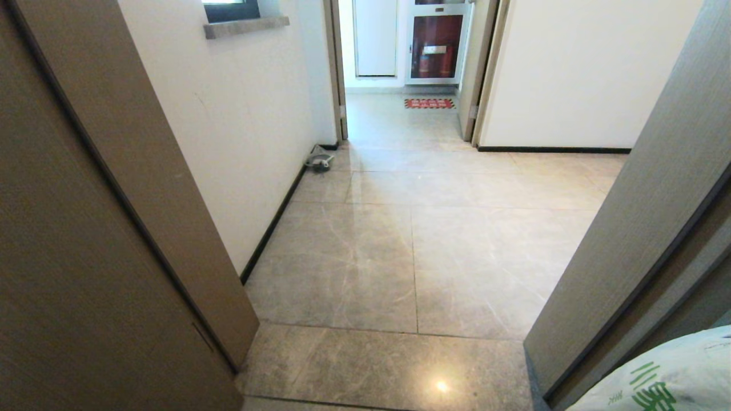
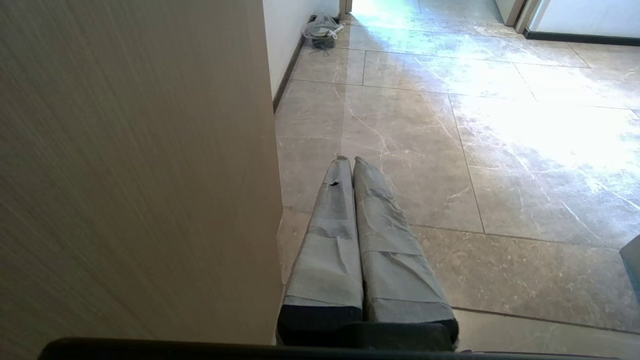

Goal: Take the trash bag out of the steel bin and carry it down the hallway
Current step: Put the trash bag at the door

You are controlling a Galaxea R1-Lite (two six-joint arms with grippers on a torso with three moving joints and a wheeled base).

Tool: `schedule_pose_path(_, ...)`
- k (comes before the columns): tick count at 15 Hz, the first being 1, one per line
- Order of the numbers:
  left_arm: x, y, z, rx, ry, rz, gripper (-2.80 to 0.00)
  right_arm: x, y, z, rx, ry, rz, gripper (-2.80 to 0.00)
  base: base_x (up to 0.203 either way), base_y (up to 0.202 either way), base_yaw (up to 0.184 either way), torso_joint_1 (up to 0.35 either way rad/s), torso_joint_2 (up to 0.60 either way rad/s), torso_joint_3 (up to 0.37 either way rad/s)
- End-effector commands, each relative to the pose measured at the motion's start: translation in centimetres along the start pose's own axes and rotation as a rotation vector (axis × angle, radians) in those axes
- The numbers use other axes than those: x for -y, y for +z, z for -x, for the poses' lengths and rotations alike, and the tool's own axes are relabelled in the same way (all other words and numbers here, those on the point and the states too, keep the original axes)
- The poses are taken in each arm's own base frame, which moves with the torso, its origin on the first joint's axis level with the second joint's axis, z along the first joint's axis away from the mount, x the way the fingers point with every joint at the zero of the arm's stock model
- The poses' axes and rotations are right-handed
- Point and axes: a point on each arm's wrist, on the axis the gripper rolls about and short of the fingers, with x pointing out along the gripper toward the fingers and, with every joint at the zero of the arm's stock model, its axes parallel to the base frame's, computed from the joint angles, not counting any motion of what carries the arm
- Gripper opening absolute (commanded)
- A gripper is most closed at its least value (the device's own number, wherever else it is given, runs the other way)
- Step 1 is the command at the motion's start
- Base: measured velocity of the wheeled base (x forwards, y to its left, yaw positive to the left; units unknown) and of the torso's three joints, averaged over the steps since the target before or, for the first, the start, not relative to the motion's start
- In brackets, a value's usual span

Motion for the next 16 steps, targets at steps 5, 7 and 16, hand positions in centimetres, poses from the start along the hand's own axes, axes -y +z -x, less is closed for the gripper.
schedule_pose_path(5, 0.00, 0.01, 0.00, 0.001, 0.000, 0.001, -2.80, -0.06, -1.13, -0.21, -0.040, 0.003, 0.001, -2.80, 0.000, 0.000, 0.000, 0.000, 0.00, 0.000)
schedule_pose_path(7, 0.00, -0.01, -0.01, 0.000, 0.000, 0.000, -2.80, -0.06, -1.13, -0.21, -0.040, 0.002, 0.001, -2.80, 0.000, 0.000, 0.000, 0.000, 0.00, 0.000)
schedule_pose_path(16, 0.00, 0.01, 0.00, 0.001, 0.000, 0.001, -2.80, -0.06, -1.13, -0.21, -0.040, 0.002, 0.001, -2.80, 0.000, 0.000, 0.000, 0.000, 0.00, 0.000)
